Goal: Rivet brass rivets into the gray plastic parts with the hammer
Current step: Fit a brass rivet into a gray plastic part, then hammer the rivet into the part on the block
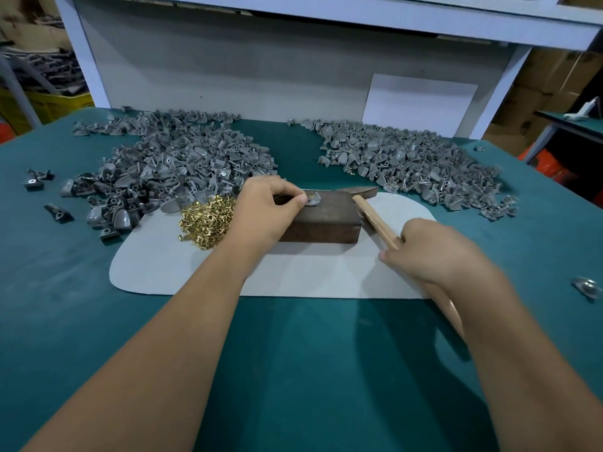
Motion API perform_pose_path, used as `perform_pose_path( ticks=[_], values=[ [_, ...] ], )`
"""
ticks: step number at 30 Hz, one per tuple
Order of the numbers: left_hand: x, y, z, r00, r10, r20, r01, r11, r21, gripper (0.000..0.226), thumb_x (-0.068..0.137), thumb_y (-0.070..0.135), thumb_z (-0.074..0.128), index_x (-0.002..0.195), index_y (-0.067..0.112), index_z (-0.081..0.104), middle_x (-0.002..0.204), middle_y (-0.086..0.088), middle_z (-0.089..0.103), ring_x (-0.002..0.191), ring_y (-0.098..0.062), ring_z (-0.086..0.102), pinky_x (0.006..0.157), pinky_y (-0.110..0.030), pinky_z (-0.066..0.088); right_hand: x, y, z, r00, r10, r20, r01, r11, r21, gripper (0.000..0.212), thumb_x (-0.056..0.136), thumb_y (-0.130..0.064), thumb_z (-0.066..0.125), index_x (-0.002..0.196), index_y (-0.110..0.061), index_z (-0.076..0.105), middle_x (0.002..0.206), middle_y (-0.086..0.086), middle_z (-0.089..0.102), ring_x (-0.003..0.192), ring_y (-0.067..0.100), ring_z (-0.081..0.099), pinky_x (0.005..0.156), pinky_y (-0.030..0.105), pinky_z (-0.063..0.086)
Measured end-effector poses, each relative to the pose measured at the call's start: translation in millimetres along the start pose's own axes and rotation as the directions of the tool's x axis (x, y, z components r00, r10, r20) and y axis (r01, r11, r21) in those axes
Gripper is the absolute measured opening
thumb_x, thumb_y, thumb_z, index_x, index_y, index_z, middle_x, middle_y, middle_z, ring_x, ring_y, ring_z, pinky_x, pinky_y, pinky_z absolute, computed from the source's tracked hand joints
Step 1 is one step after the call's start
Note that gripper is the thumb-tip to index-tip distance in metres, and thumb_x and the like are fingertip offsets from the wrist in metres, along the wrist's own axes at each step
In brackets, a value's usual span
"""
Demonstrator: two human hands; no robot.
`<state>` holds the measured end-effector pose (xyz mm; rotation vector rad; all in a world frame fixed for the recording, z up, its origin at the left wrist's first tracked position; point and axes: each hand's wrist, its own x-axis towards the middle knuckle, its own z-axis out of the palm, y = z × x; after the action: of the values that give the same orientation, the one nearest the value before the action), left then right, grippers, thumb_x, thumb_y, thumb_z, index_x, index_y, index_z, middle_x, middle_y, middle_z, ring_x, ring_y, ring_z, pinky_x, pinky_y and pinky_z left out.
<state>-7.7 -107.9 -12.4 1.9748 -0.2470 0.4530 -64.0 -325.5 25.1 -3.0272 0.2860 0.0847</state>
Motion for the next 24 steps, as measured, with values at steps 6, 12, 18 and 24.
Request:
perform_pose_path(
  ticks=[6, 12, 18, 24],
  values=[
    [-0.5, 1.1, 0.7, 0.999, -0.023, 0.025, 0.022, 0.999, 0.045, 0.006, 0.087, 0.02, 0.072, 0.084, 0.025, 0.073, 0.1, -0.002, 0.069, 0.115, -0.024, 0.057, 0.102, -0.044, 0.045, -3.5, 4.1, -2.6, 0.991, 0.0, 0.132, -0.066, 0.867, 0.494, 0.027, 0.085, -0.024, 0.059, 0.067, -0.012, 0.043, 0.059, 0.006, 0.049, 0.048, 0.02, 0.045, 0.048, 0.024, 0.036],
    [-2.2, 3.3, 2.6, 0.999, -0.032, 0.009, 0.032, 0.998, 0.052, 0.02, 0.084, 0.023, 0.074, 0.073, 0.037, 0.064, 0.09, 0.017, 0.062, 0.109, -0.02, 0.057, 0.095, -0.037, 0.047, -14.3, 16.2, -4.0, 0.999, 0.034, 0.034, -0.048, 0.664, 0.746, 0.014, 0.093, -0.016, 0.057, 0.094, -0.012, 0.044, 0.061, 0.008, 0.052, 0.038, 0.015, 0.044, 0.037, 0.023, 0.037],
    [-0.7, 2.1, 4.9, 1.0, -0.009, -0.021, 0.011, 0.998, 0.057, 0.006, 0.085, 0.021, 0.074, 0.08, 0.023, 0.073, 0.088, 0.014, 0.062, 0.097, -0.011, 0.059, 0.089, -0.026, 0.045, -29.0, 15.8, -9.0, 0.947, 0.002, -0.32, 0.169, 0.847, 0.505, 0.019, 0.096, -0.038, 0.045, 0.087, -0.021, 0.046, 0.072, 0.005, 0.059, 0.063, 0.03, 0.057, 0.062, 0.043, 0.049],
    [-0.3, -0.8, 5.7, 0.998, -0.064, -0.019, 0.065, 0.998, 0.006, 0.004, 0.086, 0.023, 0.075, 0.085, 0.019, 0.077, 0.109, 0.008, 0.066, 0.095, -0.003, 0.058, 0.081, -0.005, 0.038, -46.9, 6.6, -13.3, 0.896, -0.039, -0.443, 0.187, 0.937, 0.295, 0.014, 0.095, -0.037, 0.049, 0.088, -0.025, 0.048, 0.062, -0.003, 0.052, 0.06, 0.02, 0.049, 0.05, 0.032, 0.031]
  ],
)
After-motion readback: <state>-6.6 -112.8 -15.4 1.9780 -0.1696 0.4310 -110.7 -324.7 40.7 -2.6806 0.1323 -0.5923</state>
